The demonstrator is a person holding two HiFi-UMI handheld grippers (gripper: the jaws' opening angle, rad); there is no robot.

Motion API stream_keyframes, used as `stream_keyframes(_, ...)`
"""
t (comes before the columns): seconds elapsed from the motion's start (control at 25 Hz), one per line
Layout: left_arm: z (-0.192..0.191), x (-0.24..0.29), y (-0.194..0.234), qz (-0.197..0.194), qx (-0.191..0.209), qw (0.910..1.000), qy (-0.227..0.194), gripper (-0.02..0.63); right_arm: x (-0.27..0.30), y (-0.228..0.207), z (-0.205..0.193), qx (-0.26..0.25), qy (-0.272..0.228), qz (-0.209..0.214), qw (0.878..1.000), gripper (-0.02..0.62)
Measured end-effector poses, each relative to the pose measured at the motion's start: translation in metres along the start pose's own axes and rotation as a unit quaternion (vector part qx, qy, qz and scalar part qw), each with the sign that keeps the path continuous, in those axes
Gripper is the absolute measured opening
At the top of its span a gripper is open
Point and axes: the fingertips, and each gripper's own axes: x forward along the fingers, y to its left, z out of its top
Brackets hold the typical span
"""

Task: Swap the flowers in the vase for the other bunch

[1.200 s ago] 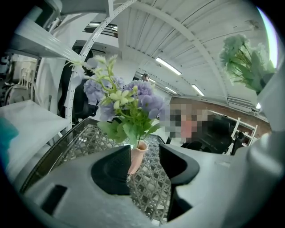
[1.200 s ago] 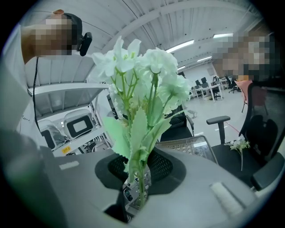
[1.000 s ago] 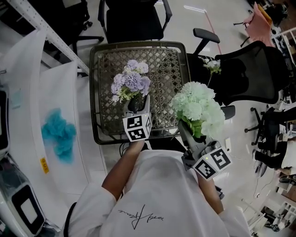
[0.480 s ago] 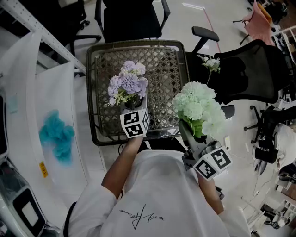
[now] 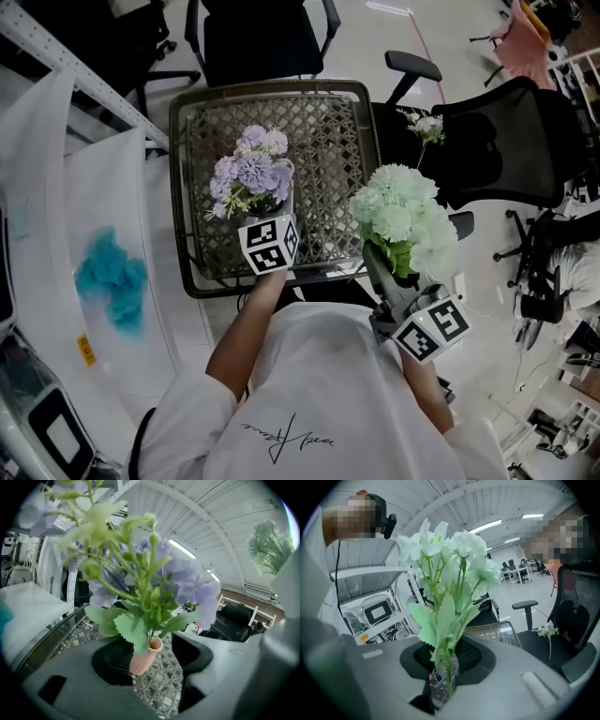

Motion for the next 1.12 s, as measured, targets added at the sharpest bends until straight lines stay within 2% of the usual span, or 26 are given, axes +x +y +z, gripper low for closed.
stream_keyframes(0.72, 0.003, 0.010, 0.013, 0.006, 0.000, 0.9999, -0.015, 0.228, 0.003, -0.008, -0.007, 0.004, 0.007, -0.003, 1.000, 0.080)
stream_keyframes(1.12, 0.011, 0.010, 0.018, 0.020, 0.036, 0.9987, -0.030, 0.153, 0.005, -0.008, -0.008, 0.004, 0.012, 0.000, 1.000, 0.079)
